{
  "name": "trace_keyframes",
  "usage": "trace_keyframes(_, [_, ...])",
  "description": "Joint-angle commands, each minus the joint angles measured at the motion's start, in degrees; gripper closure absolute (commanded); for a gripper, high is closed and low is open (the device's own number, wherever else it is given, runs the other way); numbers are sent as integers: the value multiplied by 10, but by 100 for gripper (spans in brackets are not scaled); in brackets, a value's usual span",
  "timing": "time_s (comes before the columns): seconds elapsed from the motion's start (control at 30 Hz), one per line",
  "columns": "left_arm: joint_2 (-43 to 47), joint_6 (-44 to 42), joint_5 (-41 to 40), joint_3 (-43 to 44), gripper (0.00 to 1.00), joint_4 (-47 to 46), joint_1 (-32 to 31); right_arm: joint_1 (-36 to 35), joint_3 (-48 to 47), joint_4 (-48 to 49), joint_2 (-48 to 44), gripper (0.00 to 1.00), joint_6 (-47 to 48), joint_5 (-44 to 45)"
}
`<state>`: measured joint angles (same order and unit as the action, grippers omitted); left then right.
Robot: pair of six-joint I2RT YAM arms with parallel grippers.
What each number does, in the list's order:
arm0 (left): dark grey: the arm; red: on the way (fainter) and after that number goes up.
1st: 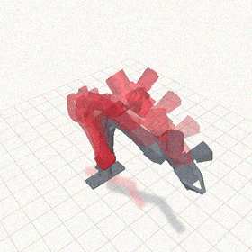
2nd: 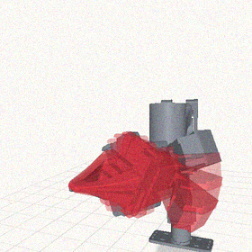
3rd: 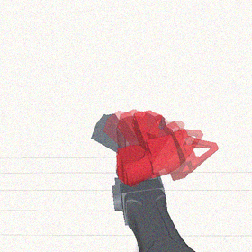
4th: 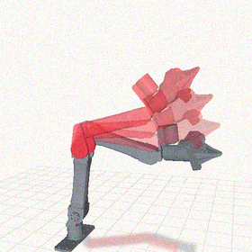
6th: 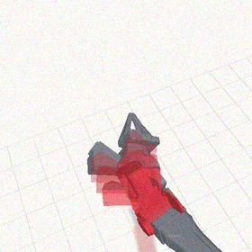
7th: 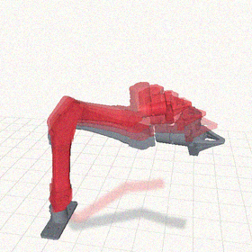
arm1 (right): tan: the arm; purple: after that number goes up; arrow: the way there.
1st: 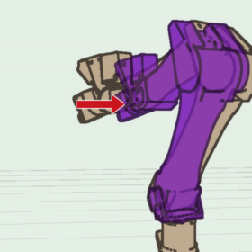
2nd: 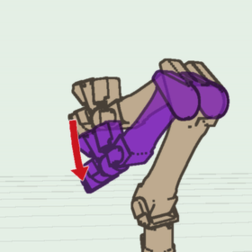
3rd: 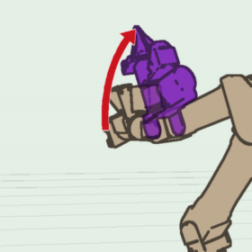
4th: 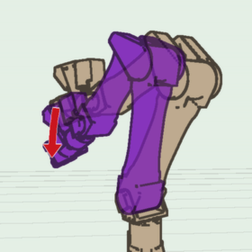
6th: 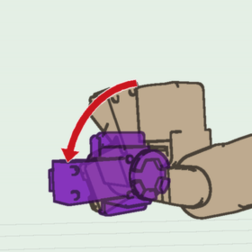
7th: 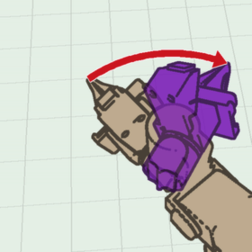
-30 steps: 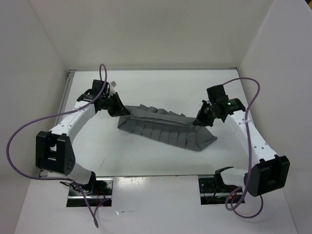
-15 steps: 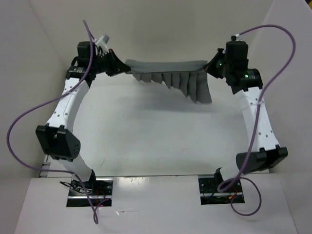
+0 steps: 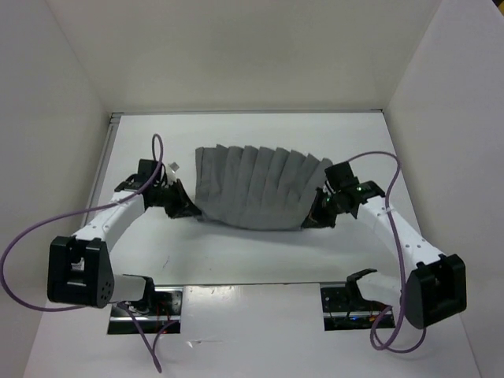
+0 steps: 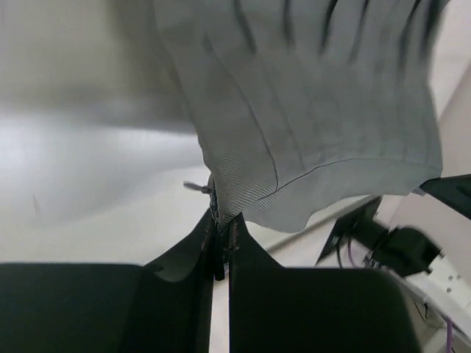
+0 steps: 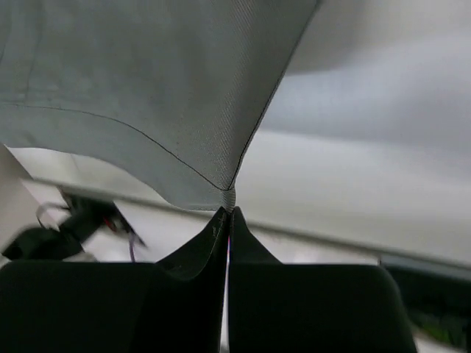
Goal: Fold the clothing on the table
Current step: Fold the skirt
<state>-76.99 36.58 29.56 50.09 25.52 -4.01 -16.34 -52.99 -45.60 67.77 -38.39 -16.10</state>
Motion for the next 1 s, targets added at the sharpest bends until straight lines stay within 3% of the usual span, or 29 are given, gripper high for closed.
trace_keyframes(0.0, [98,8,8,-25,99,48,-6,-33,37,-89,-97,100,-56,-68])
trace_keyframes(0.13, [177,20,8,-33,99,128,-6,-38,47,-177,-177,100,-77,-82])
trace_keyframes(0.23, [192,36,15,-26,99,128,-6,-38,40,-197,-200,100,-88,-68])
trace_keyframes(0.5, [65,17,27,48,97,59,-6,-15,11,-185,-176,100,-99,-8])
trace_keyframes(0.73, [-28,17,27,160,86,23,-6,-10,3,-191,-181,100,-130,18])
trace_keyframes(0.97, [-102,-1,27,207,86,10,-22,-10,4,-174,-181,100,-153,41])
